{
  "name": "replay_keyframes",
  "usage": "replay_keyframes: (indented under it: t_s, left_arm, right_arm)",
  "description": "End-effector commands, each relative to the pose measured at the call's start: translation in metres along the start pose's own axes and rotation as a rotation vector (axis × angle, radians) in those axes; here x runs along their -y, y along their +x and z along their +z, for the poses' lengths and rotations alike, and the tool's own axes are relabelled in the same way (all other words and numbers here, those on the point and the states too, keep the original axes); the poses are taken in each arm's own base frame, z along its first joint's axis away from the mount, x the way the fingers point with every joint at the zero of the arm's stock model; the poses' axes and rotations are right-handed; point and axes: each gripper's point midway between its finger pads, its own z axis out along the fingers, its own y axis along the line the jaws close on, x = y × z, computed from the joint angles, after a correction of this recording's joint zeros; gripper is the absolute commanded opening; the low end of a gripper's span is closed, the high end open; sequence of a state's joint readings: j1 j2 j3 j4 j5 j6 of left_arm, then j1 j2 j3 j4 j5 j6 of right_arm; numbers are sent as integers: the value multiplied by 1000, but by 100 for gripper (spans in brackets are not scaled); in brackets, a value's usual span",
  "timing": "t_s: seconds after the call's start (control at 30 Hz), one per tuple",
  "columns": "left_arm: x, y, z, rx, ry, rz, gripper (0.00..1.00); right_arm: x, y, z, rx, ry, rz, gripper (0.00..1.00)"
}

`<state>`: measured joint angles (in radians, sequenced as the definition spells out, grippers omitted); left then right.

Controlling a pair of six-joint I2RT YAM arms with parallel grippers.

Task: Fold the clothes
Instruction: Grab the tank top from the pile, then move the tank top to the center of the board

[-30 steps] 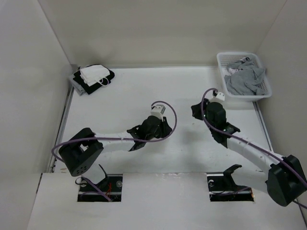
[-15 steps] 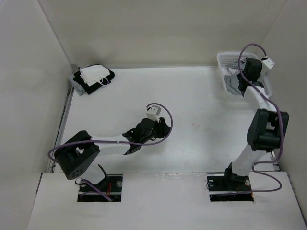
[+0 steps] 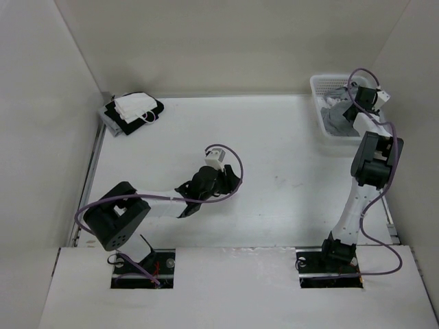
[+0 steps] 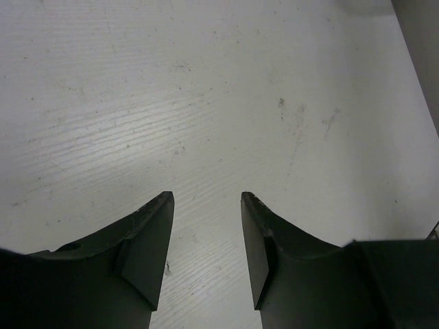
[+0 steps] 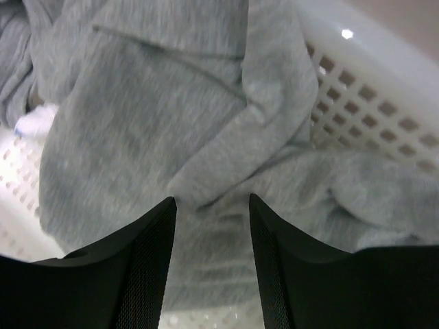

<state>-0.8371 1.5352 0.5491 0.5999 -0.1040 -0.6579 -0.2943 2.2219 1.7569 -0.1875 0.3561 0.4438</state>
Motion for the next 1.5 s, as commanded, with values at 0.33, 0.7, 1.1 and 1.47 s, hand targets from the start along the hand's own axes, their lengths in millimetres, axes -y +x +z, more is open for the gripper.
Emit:
replay_keyframes:
  t_s: [0.33, 0.7, 1.1, 1.47]
  left_arm:
    - [13, -8, 5, 28, 69, -31, 42]
    - [14, -17, -1, 61, 86, -63, 42]
    - [-54, -92, -50, 266, -55, -304, 42]
    - [-123, -113, -118, 397, -197, -482, 44]
  right_arm:
    - [-24, -66, -28, 198, -166, 114, 0]
    - [-91, -177, -352, 656, -675, 244, 0]
    - [-115, -209, -720, 772, -1498, 292, 0]
    - [-228, -32, -611, 292, -1538, 174, 0]
